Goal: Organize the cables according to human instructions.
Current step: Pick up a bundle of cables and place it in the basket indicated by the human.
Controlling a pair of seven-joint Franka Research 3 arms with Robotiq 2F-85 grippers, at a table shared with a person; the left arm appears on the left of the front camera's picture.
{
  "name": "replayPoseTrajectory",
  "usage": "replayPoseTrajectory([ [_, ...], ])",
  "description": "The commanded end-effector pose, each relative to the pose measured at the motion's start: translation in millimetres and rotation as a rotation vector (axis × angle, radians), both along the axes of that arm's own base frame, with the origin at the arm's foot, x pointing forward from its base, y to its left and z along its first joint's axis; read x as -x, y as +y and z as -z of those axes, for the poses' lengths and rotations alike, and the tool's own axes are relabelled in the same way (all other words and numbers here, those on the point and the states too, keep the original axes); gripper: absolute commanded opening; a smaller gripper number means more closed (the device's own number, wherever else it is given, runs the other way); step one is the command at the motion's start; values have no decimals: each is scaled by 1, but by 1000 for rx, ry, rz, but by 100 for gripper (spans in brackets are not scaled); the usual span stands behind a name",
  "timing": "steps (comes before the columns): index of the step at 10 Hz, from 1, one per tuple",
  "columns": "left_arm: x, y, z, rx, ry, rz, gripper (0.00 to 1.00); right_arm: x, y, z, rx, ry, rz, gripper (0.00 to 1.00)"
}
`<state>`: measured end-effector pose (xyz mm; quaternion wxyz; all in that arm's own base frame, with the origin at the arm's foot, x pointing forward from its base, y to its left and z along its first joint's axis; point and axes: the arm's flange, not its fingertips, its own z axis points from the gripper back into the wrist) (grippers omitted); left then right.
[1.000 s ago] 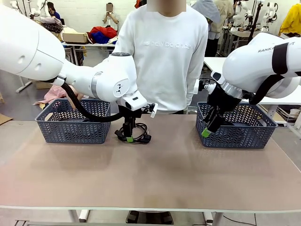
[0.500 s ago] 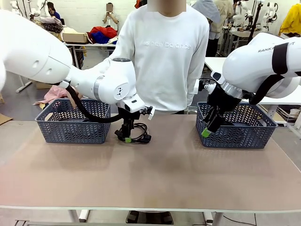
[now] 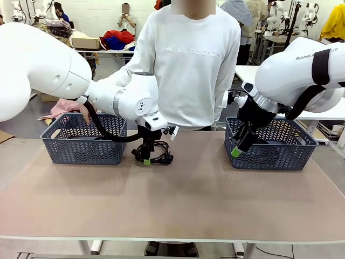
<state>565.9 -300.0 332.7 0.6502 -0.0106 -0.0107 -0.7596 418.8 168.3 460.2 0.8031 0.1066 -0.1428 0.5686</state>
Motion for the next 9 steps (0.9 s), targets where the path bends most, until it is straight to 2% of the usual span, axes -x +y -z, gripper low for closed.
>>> replayPoseTrajectory([
  [1, -2, 3, -7, -12, 40, 35, 100, -1, 1, -3, 1, 2, 1, 100],
  [9, 16, 15, 9, 5, 92, 29, 100, -1, 1, -3, 1, 2, 1, 100],
])
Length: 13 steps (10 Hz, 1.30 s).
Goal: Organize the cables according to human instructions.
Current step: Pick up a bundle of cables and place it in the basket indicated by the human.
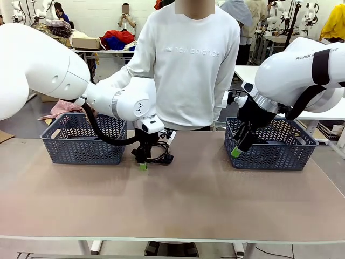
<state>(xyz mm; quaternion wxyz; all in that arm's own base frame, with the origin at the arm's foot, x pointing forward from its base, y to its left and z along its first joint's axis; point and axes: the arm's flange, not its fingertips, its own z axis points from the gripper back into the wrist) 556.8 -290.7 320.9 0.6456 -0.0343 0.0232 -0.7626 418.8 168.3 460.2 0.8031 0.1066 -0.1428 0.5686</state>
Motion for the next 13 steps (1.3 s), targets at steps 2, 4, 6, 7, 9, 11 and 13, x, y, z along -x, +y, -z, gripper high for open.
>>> replayPoseTrajectory([
  [2, 8, 4, -1, 41, 45, 24, 100, -1, 1, -3, 1, 2, 1, 100],
  [4, 9, 5, 2, 25, 52, 17, 100, -1, 1, -3, 1, 2, 1, 100],
  [6, 9, 4, 3, 9, 69, 14, 100, -1, 1, -3, 1, 2, 1, 100],
  [7, 9, 4, 4, 17, 62, 22, 100, -1, 1, -3, 1, 2, 1, 100],
  [9, 9, 4, 5, 27, 50, 9, 81, -1, 1, -3, 1, 2, 1, 100],
  [11, 8, 4, 5, 29, 39, 3, 79, -1, 1, -3, 1, 2, 1, 100],
  [13, 7, 3, 7, 38, 24, -1, 59, -1, 1, -3, 1, 2, 1, 100],
])
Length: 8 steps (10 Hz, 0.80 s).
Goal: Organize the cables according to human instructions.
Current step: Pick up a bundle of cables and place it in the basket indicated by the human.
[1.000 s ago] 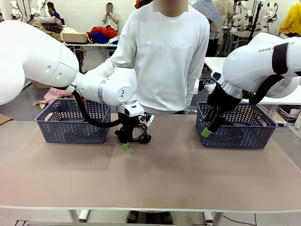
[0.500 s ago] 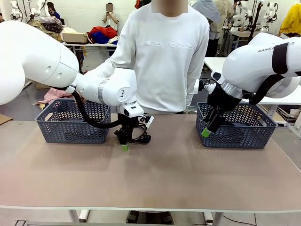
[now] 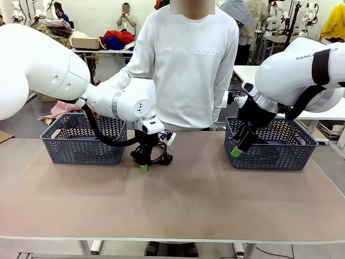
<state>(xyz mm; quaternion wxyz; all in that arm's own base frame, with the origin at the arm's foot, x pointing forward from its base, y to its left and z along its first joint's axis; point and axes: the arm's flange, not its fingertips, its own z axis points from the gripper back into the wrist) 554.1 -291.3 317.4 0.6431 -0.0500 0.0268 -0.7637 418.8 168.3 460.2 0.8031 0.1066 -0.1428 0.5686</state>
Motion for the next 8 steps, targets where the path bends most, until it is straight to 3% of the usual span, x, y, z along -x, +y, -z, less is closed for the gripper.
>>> replayPoseTrajectory([
  [1, 4, 2, 3, 29, -18, -10, 23, -1, 1, -3, 1, 2, 1, 100],
  [2, 3, 2, 4, 32, -34, -19, 40, -1, 1, -3, 1, 2, 1, 100],
  [3, 2, 2, 4, 35, -48, -27, 3, -1, 1, -3, 1, 2, 1, 100],
  [4, 2, 1, 4, 38, -64, -36, 20, -1, 1, -3, 1, 2, 1, 100],
  [5, 1, 2, 4, 43, -81, -45, 0, -1, 1, -3, 1, 2, 1, 100],
  [8, -1, 5, 3, 46, -123, -65, 0, -1, 1, -3, 1, 2, 1, 100],
])
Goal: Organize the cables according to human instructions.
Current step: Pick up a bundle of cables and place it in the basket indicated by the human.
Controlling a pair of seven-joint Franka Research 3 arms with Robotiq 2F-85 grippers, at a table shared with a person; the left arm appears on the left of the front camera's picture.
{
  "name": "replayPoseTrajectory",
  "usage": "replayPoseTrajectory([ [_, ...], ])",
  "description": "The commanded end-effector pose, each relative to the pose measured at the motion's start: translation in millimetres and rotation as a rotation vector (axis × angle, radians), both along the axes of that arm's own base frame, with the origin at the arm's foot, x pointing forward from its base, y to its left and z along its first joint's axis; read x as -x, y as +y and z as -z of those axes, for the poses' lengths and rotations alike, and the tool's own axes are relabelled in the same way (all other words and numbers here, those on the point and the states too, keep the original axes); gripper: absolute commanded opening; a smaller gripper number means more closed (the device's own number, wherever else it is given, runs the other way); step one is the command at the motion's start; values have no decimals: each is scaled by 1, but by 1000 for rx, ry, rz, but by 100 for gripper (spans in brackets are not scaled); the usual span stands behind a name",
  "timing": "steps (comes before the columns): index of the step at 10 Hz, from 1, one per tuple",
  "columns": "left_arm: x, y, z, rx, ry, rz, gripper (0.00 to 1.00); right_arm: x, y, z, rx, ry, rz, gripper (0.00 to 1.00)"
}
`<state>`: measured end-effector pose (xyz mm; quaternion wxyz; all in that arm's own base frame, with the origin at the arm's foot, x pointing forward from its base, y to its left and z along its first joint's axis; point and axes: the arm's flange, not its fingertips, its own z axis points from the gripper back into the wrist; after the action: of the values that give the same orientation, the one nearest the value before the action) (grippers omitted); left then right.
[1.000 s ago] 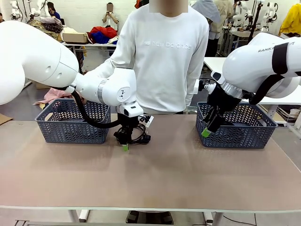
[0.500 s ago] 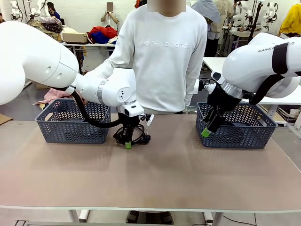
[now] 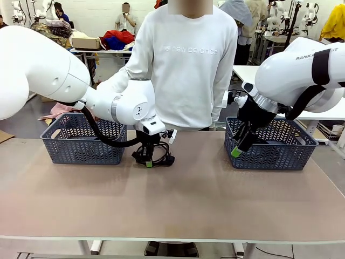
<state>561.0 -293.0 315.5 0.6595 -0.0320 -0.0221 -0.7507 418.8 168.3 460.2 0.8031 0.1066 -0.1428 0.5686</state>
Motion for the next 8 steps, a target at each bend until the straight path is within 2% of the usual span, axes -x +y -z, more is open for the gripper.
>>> replayPoseTrajectory([
  [1, 7, 7, -5, -7, -52, -28, 0, -1, 1, -3, 1, 2, 1, 100],
  [2, 8, 6, -17, 26, -50, -65, 0, -1, 1, -3, 1, 2, 1, 100],
  [3, 7, 5, -34, -14, -70, -98, 0, -1, 1, -3, 1, 2, 1, 100],
  [8, -5, 19, -127, -13, -130, -27, 0, -1, 1, -3, 1, 2, 1, 100],
])
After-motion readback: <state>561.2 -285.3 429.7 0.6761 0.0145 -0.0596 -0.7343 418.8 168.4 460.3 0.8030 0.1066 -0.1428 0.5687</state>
